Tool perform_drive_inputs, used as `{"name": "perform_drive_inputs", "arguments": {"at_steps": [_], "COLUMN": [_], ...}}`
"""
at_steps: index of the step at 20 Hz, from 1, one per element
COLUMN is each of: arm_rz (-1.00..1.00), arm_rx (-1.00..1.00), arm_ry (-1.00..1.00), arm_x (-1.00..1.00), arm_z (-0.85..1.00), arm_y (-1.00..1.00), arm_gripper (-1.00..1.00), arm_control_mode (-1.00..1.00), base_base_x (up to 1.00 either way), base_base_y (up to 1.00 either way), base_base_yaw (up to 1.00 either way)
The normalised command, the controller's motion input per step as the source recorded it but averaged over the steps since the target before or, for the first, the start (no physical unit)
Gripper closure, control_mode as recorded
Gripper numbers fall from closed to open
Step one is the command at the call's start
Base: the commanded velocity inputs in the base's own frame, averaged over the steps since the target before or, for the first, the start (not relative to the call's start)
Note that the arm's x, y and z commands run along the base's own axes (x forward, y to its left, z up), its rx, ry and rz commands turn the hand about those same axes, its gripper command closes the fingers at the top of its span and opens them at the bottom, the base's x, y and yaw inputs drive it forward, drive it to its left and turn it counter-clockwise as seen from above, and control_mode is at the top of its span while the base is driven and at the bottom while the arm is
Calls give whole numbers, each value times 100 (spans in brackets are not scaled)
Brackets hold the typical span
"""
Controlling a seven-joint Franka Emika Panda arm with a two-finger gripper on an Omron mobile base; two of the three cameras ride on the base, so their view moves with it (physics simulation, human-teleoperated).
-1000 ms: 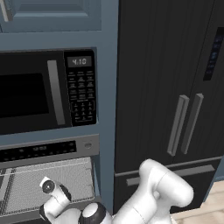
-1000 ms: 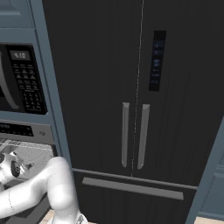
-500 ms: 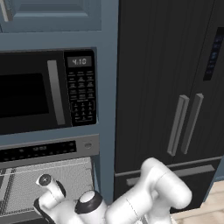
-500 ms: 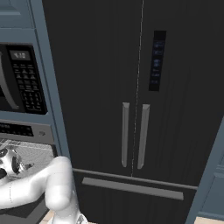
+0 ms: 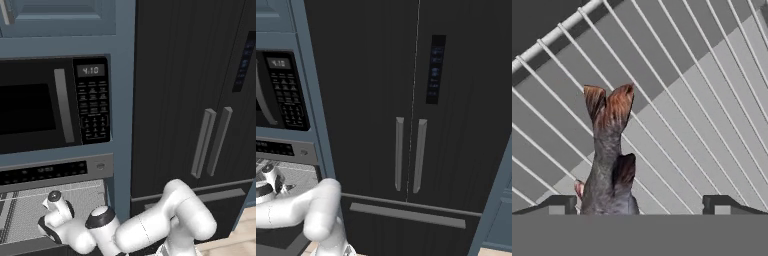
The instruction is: Take the fish from the oven and place it on the plate on the counter.
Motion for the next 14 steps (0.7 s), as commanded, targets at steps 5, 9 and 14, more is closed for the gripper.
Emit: {"name": "perform_drive_inputs", "arguments": {"at_steps": [5, 9, 14], "arm_rz": [0, 0, 0], "arm_rx": [-8, -6, -3], "arm_ry": [4, 1, -2], "arm_x": [-21, -85, -98], "arm_z": [-97, -66, -11], "arm_y": [9, 5, 7], "arm_gripper": [100, 100, 100], "arm_control_mode": [-100, -100, -100], "base_base_x": [0, 0, 0], "base_base_y": [0, 0, 0], "base_base_yaw": [0, 0, 0]}}
